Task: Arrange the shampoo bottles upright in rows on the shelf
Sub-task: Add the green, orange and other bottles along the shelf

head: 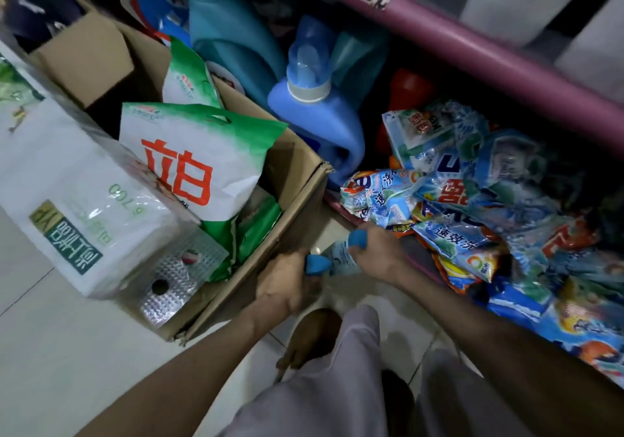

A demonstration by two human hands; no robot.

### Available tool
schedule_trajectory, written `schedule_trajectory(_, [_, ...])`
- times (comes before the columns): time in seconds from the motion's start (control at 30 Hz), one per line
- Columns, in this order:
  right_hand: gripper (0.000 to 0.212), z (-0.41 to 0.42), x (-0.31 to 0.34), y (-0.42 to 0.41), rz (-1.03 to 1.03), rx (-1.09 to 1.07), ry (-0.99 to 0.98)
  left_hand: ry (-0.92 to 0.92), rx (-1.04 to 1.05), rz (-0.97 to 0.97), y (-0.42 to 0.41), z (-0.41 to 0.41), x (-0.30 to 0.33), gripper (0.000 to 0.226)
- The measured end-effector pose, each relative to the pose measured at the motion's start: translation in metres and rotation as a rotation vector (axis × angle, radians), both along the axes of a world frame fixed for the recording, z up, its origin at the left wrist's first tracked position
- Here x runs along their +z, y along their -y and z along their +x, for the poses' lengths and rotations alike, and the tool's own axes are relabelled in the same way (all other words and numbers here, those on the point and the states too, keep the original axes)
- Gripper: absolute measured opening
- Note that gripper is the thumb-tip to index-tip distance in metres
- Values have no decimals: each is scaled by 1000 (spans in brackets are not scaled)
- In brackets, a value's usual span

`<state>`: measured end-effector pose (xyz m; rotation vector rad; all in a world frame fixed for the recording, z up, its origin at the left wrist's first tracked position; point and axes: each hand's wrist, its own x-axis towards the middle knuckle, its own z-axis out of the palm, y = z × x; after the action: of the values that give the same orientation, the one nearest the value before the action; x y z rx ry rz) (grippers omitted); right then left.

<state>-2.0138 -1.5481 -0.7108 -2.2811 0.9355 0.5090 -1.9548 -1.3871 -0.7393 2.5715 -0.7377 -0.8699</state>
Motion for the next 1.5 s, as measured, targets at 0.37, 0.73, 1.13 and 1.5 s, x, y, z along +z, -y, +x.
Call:
schedule_trajectory(0.37, [30, -137, 210, -13, -179, -43, 387, 128, -169, -318, -2, -23, 174, 35])
schedule_trajectory(0.73, [32, -270, 386, -21, -506, -222, 714, 8, -200, -1011, 22, -99, 331, 38])
schedule_trajectory(1.13, [27, -312, 445, 69, -815, -216, 485, -143, -426, -1120, 54, -148, 398, 45])
schedule_trajectory(1.5, [14, -305, 425, 106, -740, -243, 698, -103, -370, -1116, 75, -156, 393, 46])
